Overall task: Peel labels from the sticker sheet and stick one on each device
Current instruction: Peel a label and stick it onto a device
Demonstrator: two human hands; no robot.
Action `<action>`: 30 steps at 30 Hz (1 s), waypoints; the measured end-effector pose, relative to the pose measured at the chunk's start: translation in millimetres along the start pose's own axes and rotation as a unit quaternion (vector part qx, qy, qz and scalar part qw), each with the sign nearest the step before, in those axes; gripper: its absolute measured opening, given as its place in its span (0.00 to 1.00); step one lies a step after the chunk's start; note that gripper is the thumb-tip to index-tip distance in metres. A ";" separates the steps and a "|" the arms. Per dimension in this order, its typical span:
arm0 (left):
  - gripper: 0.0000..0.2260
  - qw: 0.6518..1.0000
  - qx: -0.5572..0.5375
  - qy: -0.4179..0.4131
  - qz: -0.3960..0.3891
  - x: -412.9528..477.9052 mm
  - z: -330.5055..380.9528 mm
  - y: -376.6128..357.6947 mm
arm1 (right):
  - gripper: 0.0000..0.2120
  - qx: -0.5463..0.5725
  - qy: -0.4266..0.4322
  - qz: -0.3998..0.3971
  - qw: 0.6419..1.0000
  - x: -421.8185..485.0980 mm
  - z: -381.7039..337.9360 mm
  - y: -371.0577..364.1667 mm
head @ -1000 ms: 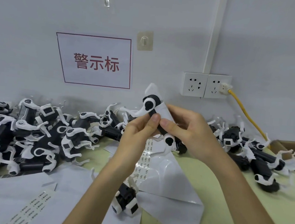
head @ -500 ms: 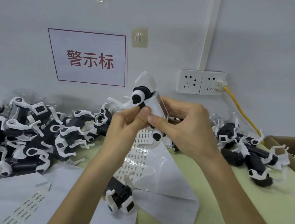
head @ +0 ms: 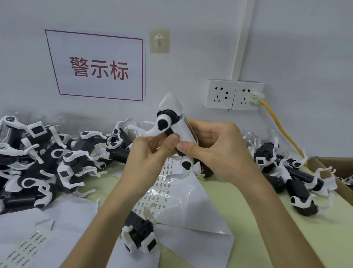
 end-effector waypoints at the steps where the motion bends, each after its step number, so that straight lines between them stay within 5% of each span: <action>1: 0.14 1.000 -0.007 0.005 0.003 1.2 -0.5 0.6 | 0.18 -0.008 0.007 0.011 1.000 0.1 -0.1 -0.9; 8: 0.14 0.998 -0.048 0.026 0.017 2.7 -3.4 15.4 | 0.16 -0.105 0.043 0.080 0.990 2.0 -3.0 -12.4; 17: 0.08 0.999 0.012 0.013 -0.047 -4.1 -3.1 4.0 | 0.19 -0.022 -0.053 -0.061 0.997 -1.9 9.4 17.9; 23: 0.08 0.998 0.011 0.030 -0.048 -5.7 -8.2 -0.6 | 0.20 -0.066 -0.067 -0.088 0.992 -4.5 7.1 24.2; 30: 0.02 0.999 0.008 -0.029 -0.019 6.4 4.7 11.7 | 0.15 -0.221 0.037 0.075 0.972 2.1 -2.8 0.1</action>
Point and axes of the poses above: each hand's wrist, its own x-axis towards the middle knuckle, its own y-axis out of the back of the hand, z = x × y, the point moved 1 cm from there along x, towards the middle knuckle, and after that the axes turned 5 degrees about y, right-handed, at the moved point
